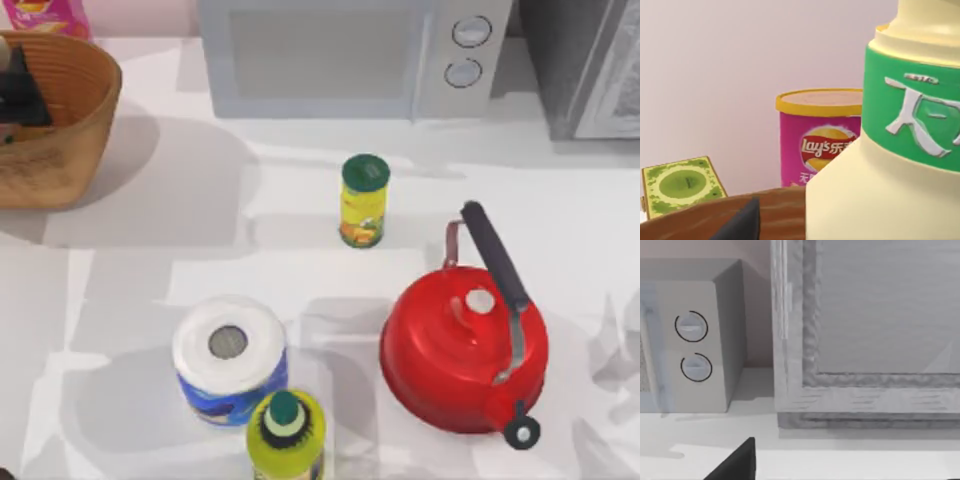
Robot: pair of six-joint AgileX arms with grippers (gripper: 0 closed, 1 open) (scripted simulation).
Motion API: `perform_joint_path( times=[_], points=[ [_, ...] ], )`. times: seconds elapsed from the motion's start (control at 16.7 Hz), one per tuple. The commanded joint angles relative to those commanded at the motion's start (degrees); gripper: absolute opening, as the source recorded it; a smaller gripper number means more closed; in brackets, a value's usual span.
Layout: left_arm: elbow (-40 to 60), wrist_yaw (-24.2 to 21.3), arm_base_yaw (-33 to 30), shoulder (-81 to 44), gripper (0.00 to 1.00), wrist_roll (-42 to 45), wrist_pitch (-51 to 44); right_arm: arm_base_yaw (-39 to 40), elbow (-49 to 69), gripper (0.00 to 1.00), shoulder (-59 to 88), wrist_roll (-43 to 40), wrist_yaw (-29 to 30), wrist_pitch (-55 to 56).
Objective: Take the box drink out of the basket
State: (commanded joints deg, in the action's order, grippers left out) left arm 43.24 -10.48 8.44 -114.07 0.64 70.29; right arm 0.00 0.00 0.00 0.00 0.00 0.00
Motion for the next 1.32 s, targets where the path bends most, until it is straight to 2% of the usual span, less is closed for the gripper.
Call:
perform_joint_path(
  times=[0.48, 1.26, 1.32],
  points=[
    [4.27, 0.45, -0.48, -2.45, 1.00, -0.02, -1.80, 0.00, 0.00, 1.00, 0.00, 0.00, 0.00, 0.00],
    [4.27, 0.45, -0.48, -2.45, 0.02, -0.02, -1.80, 0.00, 0.00, 1.00, 0.00, 0.00, 0.00, 0.00],
    [4.27, 0.45, -0.48, -2.45, 0.00, -0.02, -1.80, 0.00, 0.00, 1.00, 0.00, 0.00, 0.00, 0.00]
  ],
)
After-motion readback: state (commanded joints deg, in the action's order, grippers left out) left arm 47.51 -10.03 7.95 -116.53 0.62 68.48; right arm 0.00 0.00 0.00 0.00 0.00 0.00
